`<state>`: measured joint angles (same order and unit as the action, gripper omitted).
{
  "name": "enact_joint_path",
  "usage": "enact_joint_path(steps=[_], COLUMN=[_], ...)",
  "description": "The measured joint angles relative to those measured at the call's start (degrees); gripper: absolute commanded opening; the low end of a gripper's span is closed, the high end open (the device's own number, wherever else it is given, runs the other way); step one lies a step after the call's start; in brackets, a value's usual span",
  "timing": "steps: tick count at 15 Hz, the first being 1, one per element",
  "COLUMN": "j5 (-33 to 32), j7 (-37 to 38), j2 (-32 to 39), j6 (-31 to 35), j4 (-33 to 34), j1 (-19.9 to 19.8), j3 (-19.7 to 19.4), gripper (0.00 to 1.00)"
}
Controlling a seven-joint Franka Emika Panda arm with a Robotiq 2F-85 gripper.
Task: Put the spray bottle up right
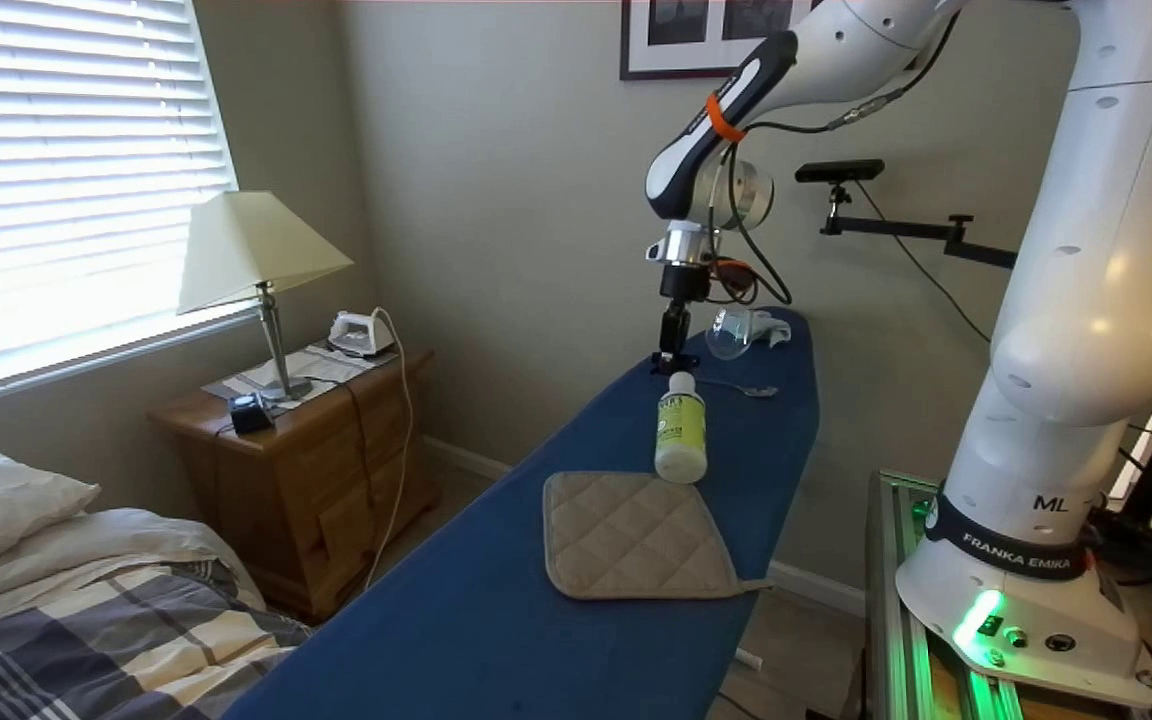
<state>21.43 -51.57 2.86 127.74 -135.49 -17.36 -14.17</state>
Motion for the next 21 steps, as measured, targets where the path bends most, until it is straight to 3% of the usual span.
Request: enact_joint_path(steps=[21], j5=[-21.44], j7=[10.74], j2=[-11.17], j6=[0.79], j4=[4.85], j1=[5.75], j3=[2.76], gripper=[0.16])
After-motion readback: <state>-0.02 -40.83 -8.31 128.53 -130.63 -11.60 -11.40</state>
